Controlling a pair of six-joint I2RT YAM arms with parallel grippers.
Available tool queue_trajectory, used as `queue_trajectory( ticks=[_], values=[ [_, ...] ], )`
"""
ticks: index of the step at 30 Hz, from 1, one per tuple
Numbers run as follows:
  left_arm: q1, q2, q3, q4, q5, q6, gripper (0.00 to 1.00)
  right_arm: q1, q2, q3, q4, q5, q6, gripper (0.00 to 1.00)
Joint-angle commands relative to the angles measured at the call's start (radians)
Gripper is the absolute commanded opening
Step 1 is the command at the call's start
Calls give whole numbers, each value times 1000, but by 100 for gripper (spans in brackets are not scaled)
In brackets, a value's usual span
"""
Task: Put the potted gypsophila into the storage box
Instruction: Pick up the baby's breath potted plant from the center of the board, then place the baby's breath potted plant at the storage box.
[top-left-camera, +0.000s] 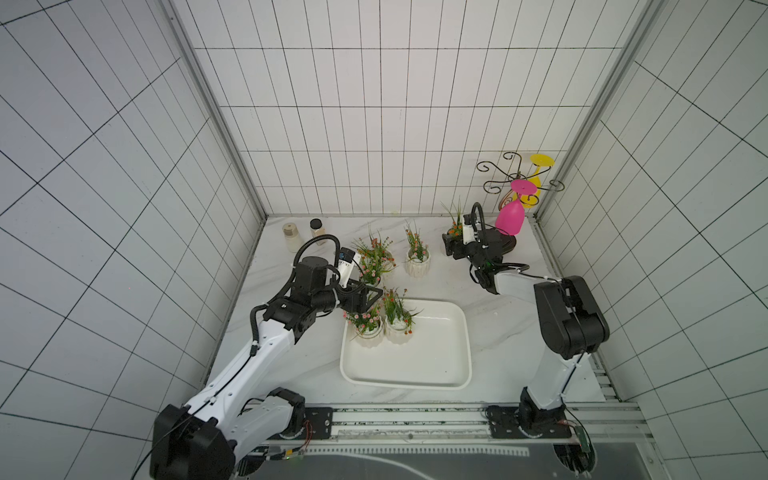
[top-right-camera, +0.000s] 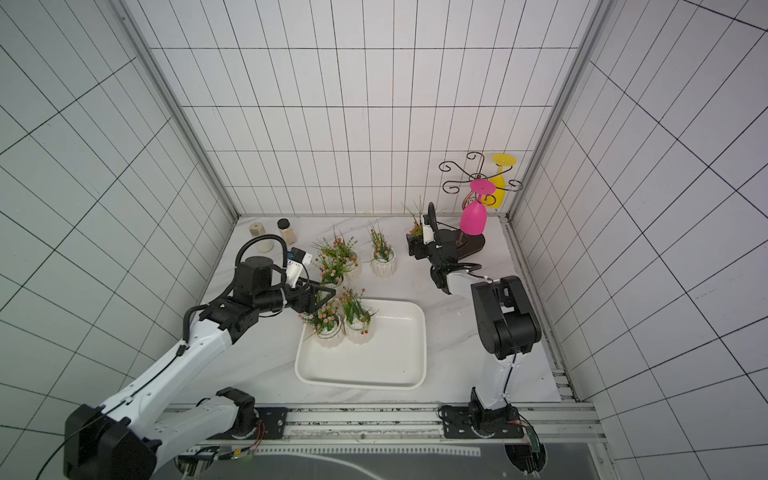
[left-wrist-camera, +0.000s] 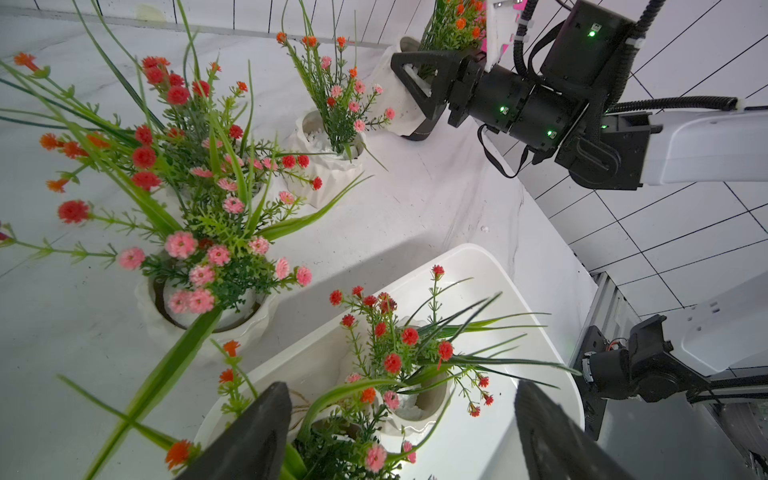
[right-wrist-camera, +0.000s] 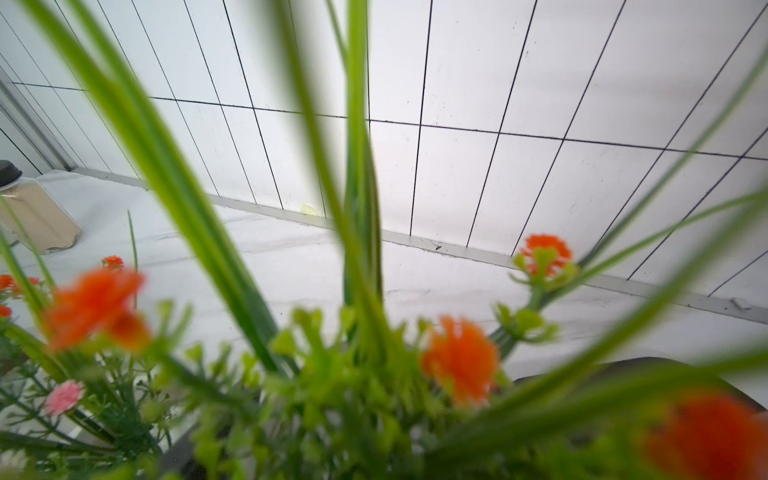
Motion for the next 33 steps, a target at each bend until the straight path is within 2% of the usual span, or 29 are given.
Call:
queue_trajectory(
  ticks=[1,20,33],
  values=[
    [5,-17,-16,24,12,1,84,-7,-92,-56,51,-22,-22,73],
    [5,-44,-26,41,32,-9,84,2,-411,-184,-154,-67,-32,72],
    [3,-62,-37,48,38,-10,84,52,-642,-244,-340,-92,-61,71]
  ],
)
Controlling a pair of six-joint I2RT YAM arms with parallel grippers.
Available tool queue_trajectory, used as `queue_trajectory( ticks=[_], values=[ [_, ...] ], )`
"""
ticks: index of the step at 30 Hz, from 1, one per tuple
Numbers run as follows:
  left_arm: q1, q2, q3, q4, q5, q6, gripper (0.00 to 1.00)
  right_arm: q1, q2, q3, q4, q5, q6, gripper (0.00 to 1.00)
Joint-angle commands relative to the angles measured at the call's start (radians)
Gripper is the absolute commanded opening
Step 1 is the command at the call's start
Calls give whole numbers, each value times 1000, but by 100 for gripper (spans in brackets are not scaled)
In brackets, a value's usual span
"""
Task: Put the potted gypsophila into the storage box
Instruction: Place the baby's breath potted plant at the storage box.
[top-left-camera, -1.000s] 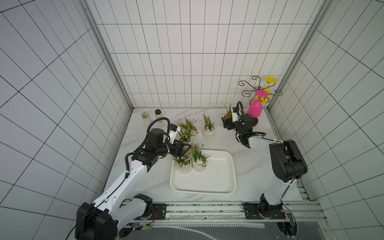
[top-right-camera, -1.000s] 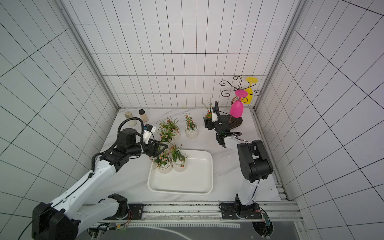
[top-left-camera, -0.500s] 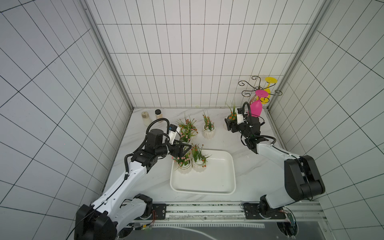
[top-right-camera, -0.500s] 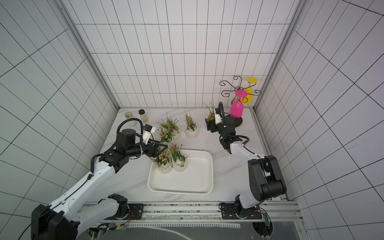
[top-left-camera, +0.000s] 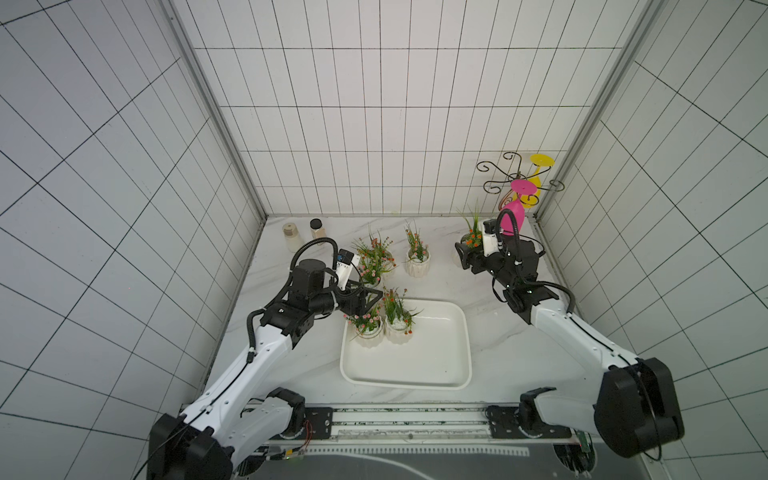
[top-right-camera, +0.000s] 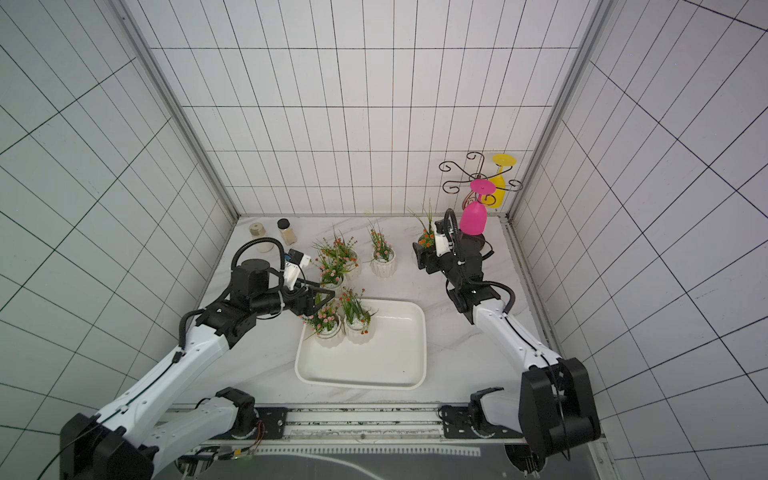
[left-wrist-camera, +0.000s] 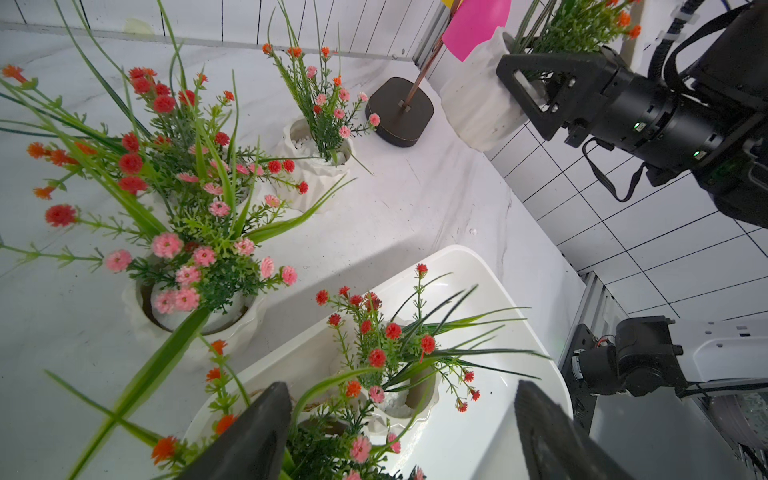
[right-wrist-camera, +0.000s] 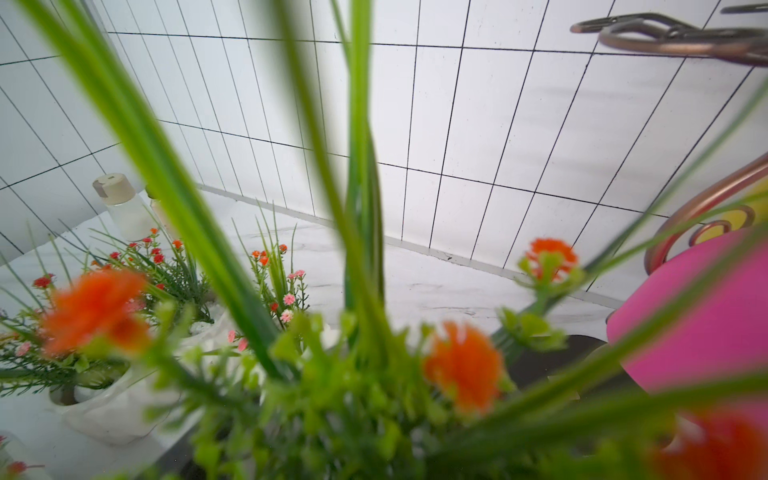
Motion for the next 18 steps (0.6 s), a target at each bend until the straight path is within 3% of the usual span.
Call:
queue_trajectory(
  ticks=[1,18],
  values=[
    [3,-21,-11,30,15,-1,84,20,-79,-48,-4,-28,-34,71],
    [3,-64,-15,37,3,9,84,106,-260,-132,-151,-102,-39,70]
  ],
)
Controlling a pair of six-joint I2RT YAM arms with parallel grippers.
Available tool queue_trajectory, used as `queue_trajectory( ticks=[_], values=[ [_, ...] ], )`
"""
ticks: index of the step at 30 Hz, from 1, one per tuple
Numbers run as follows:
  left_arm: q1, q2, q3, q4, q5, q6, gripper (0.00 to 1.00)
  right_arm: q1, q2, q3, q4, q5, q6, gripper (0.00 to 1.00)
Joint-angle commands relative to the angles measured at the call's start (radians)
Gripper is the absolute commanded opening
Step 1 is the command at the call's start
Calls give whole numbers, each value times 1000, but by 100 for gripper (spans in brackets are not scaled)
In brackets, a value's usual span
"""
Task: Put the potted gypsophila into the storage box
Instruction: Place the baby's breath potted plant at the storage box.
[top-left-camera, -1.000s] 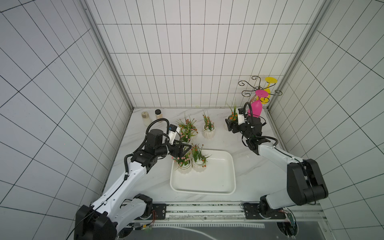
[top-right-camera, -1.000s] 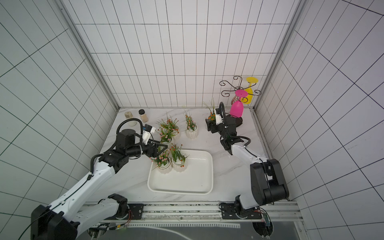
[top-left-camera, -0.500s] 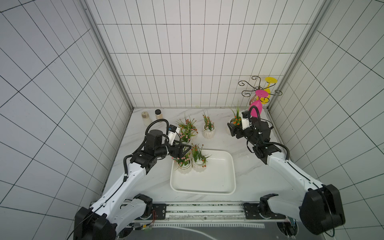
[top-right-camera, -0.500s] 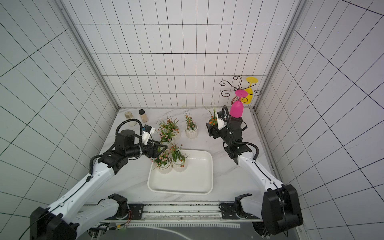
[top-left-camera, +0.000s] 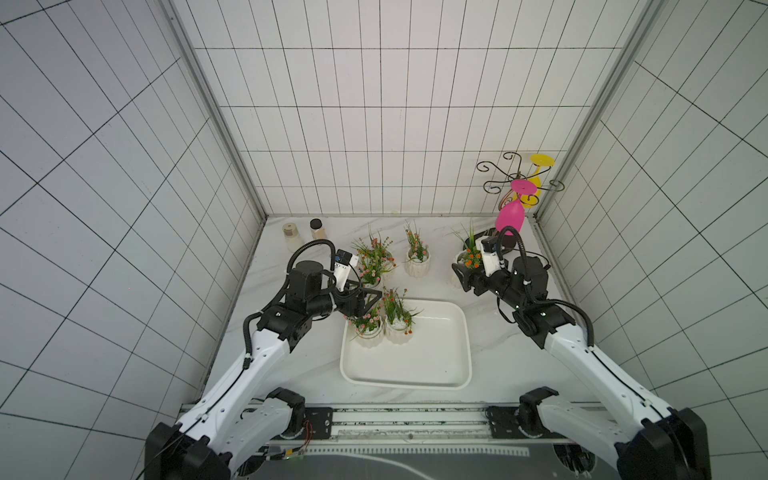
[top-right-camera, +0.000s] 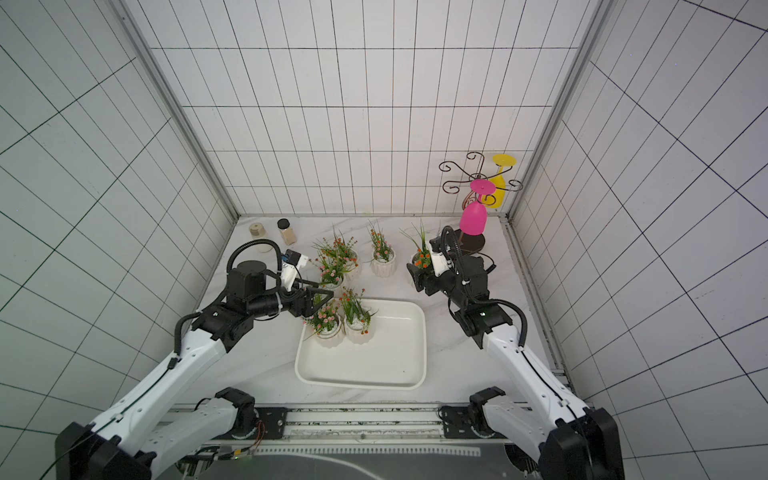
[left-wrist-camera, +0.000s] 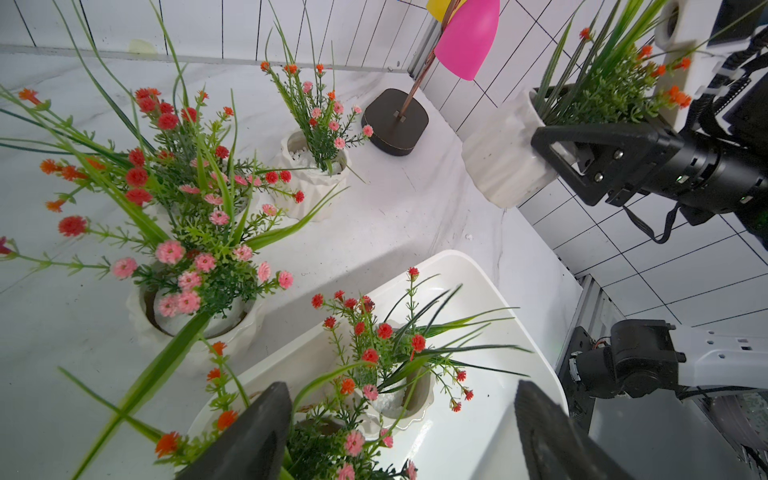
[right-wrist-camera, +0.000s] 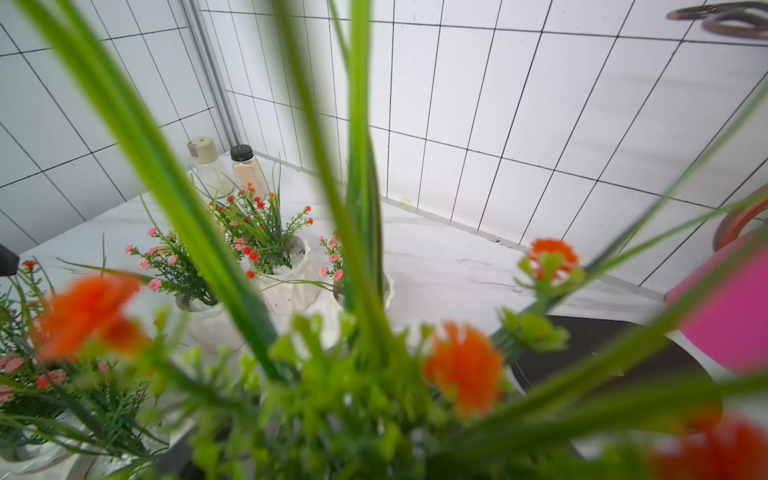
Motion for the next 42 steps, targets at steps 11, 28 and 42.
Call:
queue_trajectory(
  ticks=[11,28,42],
  values=[
    [-37,-56,-12,41,-2,25,82,107,-76,-72,-11,-54,-19,69],
    [-163,-49,-6,-15,-98,83,83,190,-69,-205,48,-148,-25,68],
    [-163,-26,7,-55,-117,123,83,221,-41,-302,177,-173,-66,66]
  ],
)
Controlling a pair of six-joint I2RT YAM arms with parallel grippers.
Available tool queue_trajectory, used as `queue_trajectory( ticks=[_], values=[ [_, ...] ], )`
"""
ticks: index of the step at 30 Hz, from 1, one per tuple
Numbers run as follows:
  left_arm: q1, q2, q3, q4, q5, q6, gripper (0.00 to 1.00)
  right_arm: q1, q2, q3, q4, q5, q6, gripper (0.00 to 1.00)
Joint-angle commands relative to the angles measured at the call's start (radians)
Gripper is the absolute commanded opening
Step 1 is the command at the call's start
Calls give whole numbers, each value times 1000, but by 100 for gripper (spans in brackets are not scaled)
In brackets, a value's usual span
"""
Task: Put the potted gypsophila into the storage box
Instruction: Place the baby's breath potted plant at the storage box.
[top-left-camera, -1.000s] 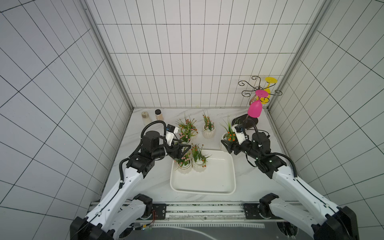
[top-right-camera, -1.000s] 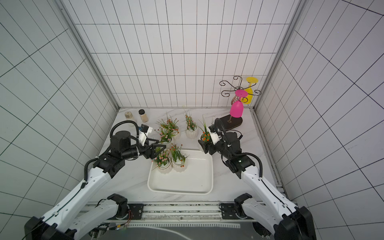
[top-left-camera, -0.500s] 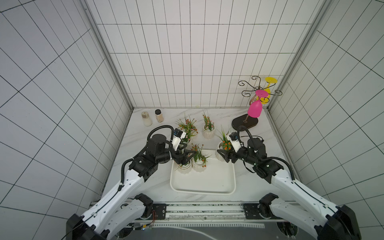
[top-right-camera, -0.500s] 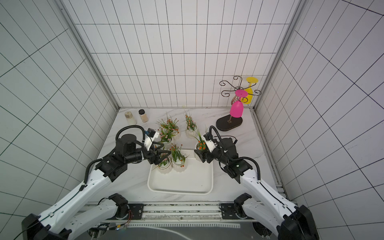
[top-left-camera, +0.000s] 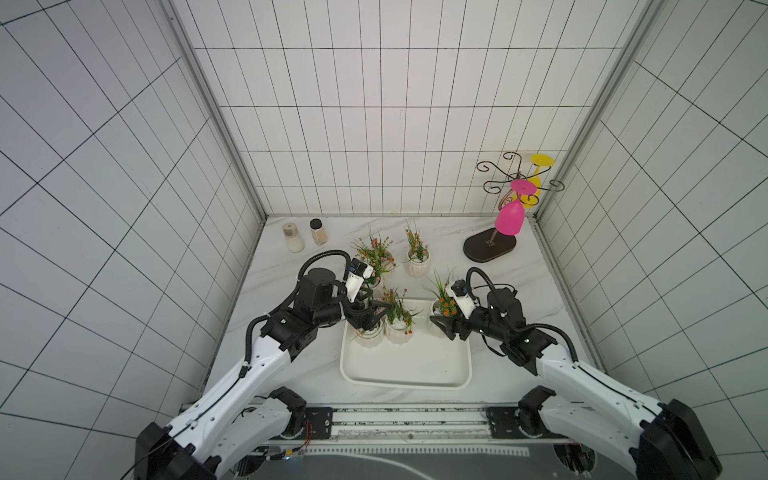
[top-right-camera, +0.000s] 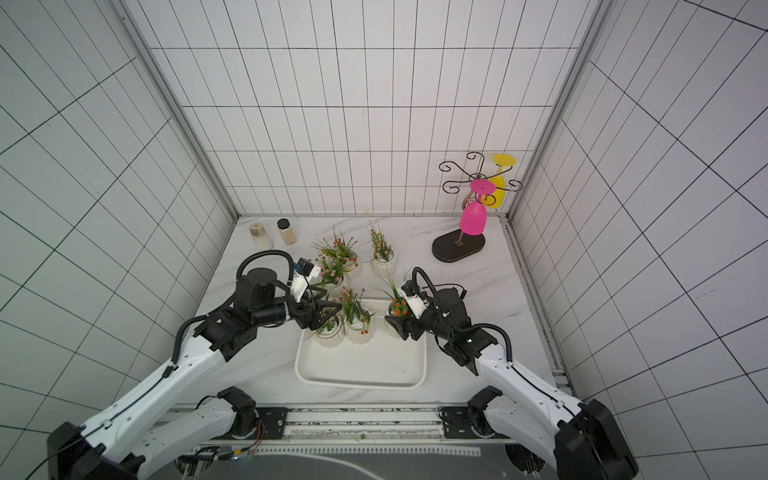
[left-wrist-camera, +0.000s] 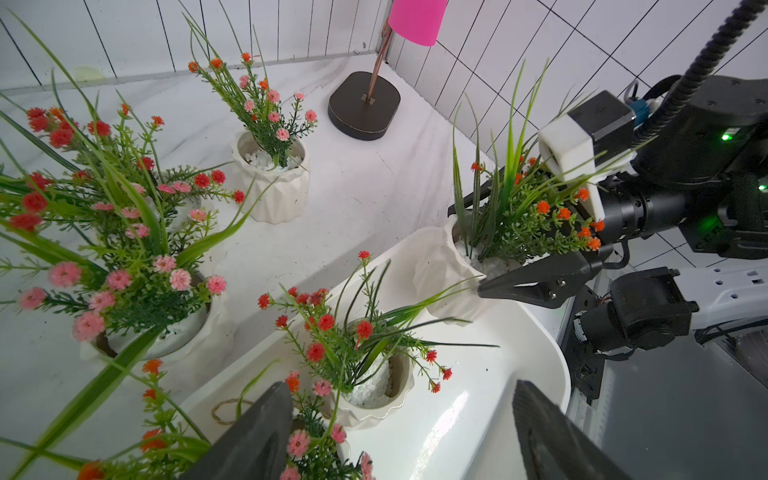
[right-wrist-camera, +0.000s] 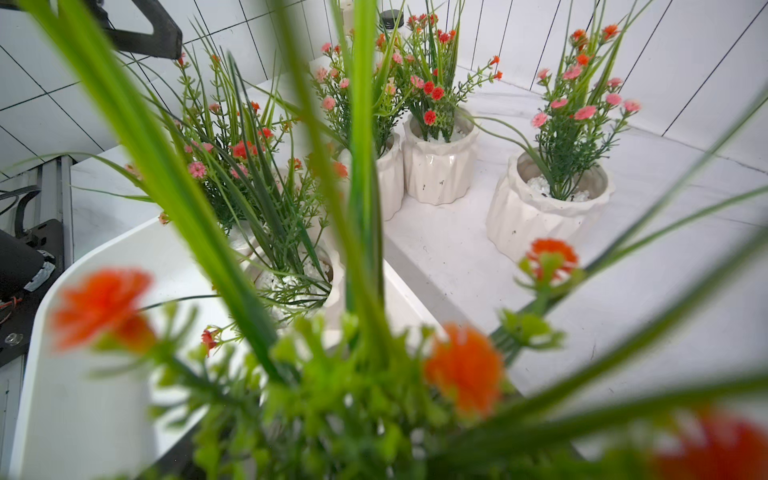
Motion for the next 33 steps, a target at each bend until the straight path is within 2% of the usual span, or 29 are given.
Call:
queue_trajectory(
  ticks=[1,8,18,33],
  values=[
    [-3,9,11,-21,-19,37,83,11,8,-47,135,-47,-52,65],
    [-3,10,9,-20,-31,34,83,28,48,-84,217,-75,-124,65],
    [-3,34,12,-22,-20,47,83,33,88,-164,373,-49,-146,66],
    [-4,54,17,-21,-24,44,83,33,260,-192,586,-63,-174,66]
  ],
)
